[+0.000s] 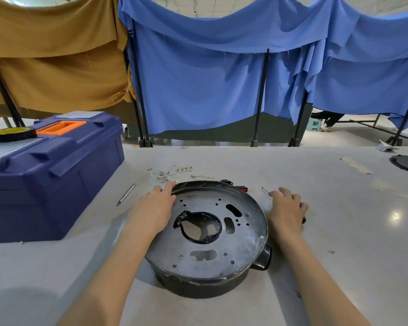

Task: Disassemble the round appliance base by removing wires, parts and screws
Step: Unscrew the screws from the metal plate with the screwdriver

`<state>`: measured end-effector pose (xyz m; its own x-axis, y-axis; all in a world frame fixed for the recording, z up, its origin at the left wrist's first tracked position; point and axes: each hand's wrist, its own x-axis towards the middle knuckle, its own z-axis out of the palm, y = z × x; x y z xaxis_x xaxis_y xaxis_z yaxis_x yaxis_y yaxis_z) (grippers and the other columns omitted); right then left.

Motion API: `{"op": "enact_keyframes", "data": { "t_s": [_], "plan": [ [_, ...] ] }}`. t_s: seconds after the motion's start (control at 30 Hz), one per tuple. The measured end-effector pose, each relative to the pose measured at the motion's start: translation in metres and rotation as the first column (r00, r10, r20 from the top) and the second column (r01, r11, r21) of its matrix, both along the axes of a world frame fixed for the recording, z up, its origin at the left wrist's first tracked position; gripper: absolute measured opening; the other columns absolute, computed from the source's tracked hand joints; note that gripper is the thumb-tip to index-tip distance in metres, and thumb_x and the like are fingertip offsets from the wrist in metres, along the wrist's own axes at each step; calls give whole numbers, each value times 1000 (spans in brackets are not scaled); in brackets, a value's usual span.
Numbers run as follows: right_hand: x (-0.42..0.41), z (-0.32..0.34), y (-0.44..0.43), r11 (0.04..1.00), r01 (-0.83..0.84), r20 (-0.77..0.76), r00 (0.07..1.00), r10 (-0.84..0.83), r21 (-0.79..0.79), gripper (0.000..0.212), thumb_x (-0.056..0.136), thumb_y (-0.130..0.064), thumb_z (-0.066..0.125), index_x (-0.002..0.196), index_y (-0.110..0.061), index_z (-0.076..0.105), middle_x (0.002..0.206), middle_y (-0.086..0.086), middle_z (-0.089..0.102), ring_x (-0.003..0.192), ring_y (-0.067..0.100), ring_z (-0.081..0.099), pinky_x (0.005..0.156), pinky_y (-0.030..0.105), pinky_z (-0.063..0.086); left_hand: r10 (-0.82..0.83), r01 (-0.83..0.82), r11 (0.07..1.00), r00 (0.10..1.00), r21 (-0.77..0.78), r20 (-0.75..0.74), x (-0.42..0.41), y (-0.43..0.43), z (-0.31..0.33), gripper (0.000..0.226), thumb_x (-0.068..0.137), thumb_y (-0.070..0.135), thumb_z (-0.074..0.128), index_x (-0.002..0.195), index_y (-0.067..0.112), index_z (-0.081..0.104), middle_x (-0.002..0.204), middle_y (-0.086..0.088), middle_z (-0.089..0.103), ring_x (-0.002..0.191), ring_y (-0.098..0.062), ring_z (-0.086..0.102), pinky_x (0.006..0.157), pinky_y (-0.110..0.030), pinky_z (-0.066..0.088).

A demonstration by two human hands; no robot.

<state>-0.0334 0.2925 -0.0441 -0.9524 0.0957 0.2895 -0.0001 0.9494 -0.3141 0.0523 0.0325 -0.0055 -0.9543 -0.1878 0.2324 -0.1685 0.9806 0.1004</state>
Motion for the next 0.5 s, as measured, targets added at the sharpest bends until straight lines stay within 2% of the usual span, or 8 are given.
{"op": "enact_keyframes", "data": {
  "t_s": [0.07, 0.17, 0.37, 0.5],
  "plan": [
    [1, 4, 0, 998, 59, 9, 998, -59, -17, 43, 79, -3, 55, 120, -14, 59, 131, 10, 52, 117, 32, 41, 93, 38, 23, 3, -3, 1000, 1000, -4, 5, 0, 0, 0, 43, 105, 31, 27, 148, 24, 22, 126, -10, 52, 106, -30, 59, 79, -37, 46],
    [5, 7, 1, 994, 97, 2, 995, -97, -40, 35, 73, 3, 51, 102, -12, 63, 108, 7, 59, 106, 29, 43, 88, 38, 25, 7, -7, 1000, 1000, -27, 0, 1, 0, 0, 42, 106, 29, 25, 147, 24, 23, 125, -9, 53, 104, -30, 59, 73, -35, 43],
    [7, 8, 3, 978, 62, 29, 998, -57, -199, 37, 79, 6, 47, 113, -5, 56, 112, 12, 59, 112, 35, 38, 74, 35, 30, 15, -15, 999, 1000, -41, -18, 0, 1, -1, 39, 106, 27, 24, 145, 25, 23, 123, -6, 54, 99, -28, 60, 65, -31, 37],
    [4, 11, 8, 983, 74, 73, 995, -62, -168, 40, 79, 7, 48, 116, -5, 55, 114, 12, 60, 113, 35, 47, 82, 36, 34, 25, -26, 999, 1000, -47, -15, -1, 0, -1, 41, 106, 28, 23, 146, 26, 21, 123, -6, 54, 99, -26, 60, 62, -30, 35]
  ]
}}
